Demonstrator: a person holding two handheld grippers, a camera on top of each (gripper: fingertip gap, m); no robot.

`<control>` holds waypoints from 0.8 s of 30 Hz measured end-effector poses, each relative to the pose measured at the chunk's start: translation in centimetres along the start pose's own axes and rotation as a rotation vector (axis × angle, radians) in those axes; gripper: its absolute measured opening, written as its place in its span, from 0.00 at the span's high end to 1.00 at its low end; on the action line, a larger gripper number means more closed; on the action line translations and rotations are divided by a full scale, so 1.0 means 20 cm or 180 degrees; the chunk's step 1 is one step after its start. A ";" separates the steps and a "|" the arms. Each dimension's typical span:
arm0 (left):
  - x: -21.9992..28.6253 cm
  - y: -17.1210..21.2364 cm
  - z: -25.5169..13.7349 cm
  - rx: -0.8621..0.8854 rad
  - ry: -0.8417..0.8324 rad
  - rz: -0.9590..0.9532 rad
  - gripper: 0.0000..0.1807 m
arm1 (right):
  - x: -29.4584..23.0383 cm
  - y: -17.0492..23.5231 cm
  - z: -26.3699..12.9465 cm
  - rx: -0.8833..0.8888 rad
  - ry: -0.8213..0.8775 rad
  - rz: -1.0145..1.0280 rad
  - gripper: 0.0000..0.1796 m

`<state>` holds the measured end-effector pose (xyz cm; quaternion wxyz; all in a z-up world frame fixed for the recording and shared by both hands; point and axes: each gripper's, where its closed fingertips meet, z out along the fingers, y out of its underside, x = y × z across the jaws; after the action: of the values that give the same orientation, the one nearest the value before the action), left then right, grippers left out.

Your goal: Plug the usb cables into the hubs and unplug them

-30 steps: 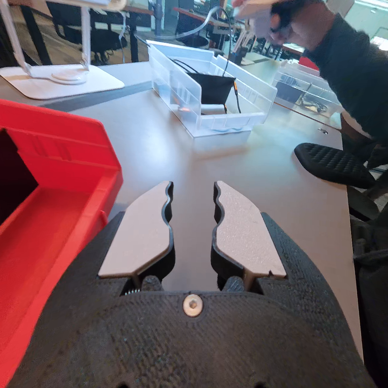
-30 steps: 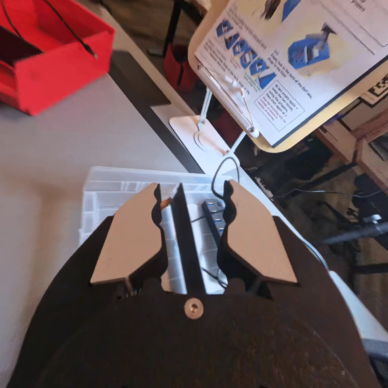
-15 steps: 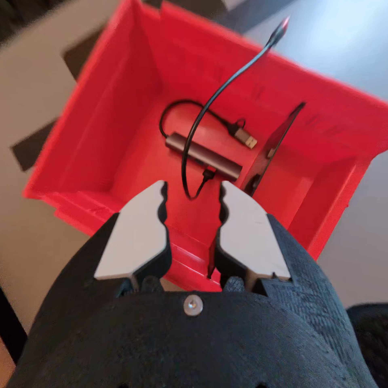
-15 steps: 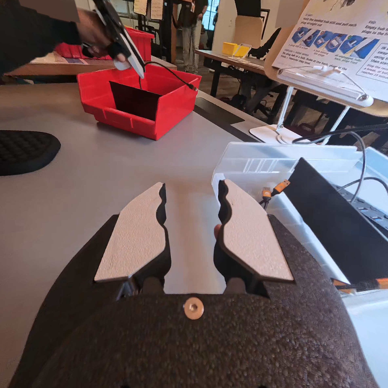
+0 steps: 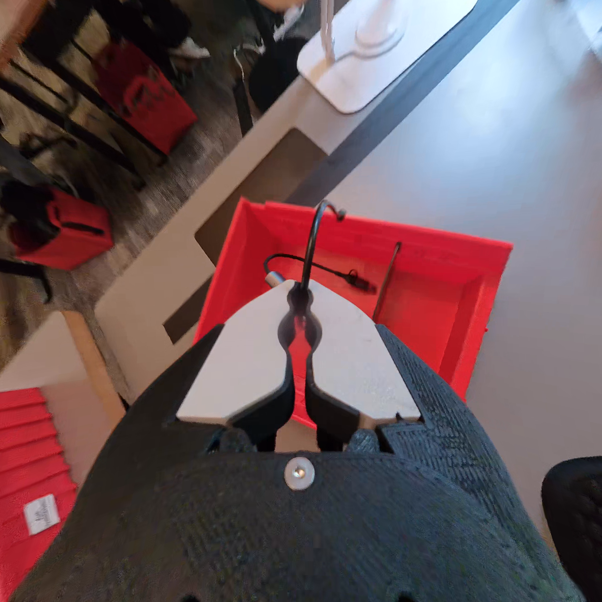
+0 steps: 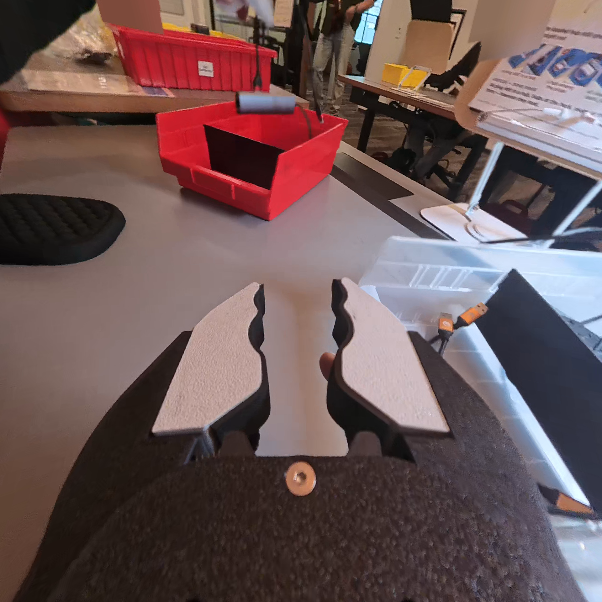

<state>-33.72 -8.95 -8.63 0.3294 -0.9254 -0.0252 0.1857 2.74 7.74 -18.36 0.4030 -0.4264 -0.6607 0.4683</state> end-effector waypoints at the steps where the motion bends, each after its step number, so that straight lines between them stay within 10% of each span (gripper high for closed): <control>1: 0.03 -0.06 -0.06 0.0076 0.0003 0.0093 1.00 | -0.02 -0.02 0.02 0.0000 -0.0029 -0.0089 0.78; 10: 0.67 -0.55 -0.44 0.1203 0.0807 0.0595 1.00 | -0.21 -0.45 0.25 0.0133 -0.0209 -0.1434 0.78; 24: 1.50 -0.72 -0.58 0.2065 0.2331 0.0891 1.00 | -0.26 -0.49 0.56 -0.0082 0.0166 -0.3270 0.67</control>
<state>-0.63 0.33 -1.28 0.5590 -0.7744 0.2751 -0.1102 -7.84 -2.07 -12.25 0.5920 -0.0633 -0.7804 0.1909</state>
